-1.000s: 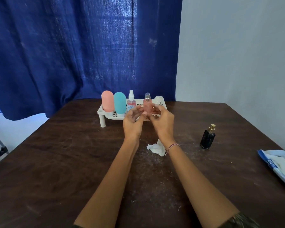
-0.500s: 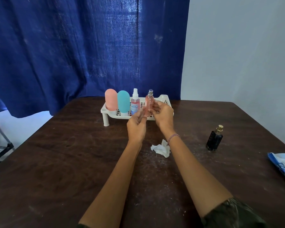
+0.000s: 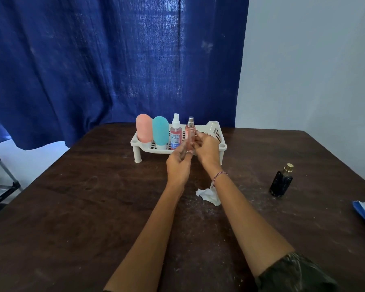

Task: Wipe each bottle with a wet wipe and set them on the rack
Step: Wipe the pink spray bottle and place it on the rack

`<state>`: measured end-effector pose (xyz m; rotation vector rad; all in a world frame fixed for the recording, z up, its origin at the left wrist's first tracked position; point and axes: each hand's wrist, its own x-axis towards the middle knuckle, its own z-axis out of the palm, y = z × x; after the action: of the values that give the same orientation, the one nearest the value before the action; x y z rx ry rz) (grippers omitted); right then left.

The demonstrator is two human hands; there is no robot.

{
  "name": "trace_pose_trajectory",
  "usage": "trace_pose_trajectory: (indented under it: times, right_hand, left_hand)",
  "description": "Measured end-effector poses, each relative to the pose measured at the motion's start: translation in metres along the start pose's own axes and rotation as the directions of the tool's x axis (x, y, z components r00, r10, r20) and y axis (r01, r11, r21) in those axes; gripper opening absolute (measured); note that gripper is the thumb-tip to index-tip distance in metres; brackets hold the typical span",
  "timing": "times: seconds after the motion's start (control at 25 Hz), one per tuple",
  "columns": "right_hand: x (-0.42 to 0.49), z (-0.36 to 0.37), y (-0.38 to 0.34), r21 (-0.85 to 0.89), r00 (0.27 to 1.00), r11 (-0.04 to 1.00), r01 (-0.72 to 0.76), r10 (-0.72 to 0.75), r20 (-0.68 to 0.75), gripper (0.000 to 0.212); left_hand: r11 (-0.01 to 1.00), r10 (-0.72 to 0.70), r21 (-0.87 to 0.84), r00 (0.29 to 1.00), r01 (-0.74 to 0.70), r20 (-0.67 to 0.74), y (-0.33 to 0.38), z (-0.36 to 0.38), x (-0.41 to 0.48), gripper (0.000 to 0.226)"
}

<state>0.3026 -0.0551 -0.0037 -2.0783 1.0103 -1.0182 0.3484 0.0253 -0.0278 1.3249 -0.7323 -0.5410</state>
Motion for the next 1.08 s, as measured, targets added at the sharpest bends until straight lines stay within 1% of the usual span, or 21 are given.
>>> trace_pose_trajectory:
  times: [0.28,0.44,0.64,0.76,0.88,1.0,1.08]
  right_hand:
    - [-0.004,0.001,0.0,-0.039,1.0,0.999,0.006,-0.006,0.007,0.025]
    - [-0.008,0.002,-0.001,-0.044,1.0,0.999,-0.019,0.019,-0.005,0.03]
    - [-0.012,-0.002,-0.006,-0.063,0.998,0.997,-0.043,0.04,-0.047,0.028]
    - [-0.016,-0.01,-0.009,-0.115,0.997,0.993,-0.025,0.016,-0.072,0.039]
    - [-0.026,-0.02,-0.012,-0.076,0.991,0.997,-0.026,0.016,-0.13,0.043]
    - [-0.04,-0.03,-0.016,-0.017,0.985,1.0,-0.015,0.012,-0.174,0.041]
    - [-0.048,-0.038,-0.02,0.001,0.98,1.0,0.008,-0.007,-0.197,0.039]
  left_hand:
    - [1.0,0.0,0.004,0.999,0.0,0.037,-0.001,0.001,0.001,0.043]
    - [1.0,-0.02,-0.005,0.999,0.02,0.042,-0.001,0.001,0.001,0.045]
    - [0.999,-0.002,-0.033,0.999,0.004,0.05,0.0,0.001,-0.001,0.045]
    - [0.999,0.025,-0.029,0.999,-0.024,0.034,0.004,0.001,-0.004,0.046]
    - [0.998,0.068,0.012,0.997,-0.068,0.043,0.009,0.002,-0.011,0.045]
    - [0.993,0.091,0.074,0.994,-0.096,0.065,0.013,0.004,-0.025,0.044]
    - [0.991,0.099,0.083,0.992,-0.105,0.081,0.015,0.006,-0.034,0.044]
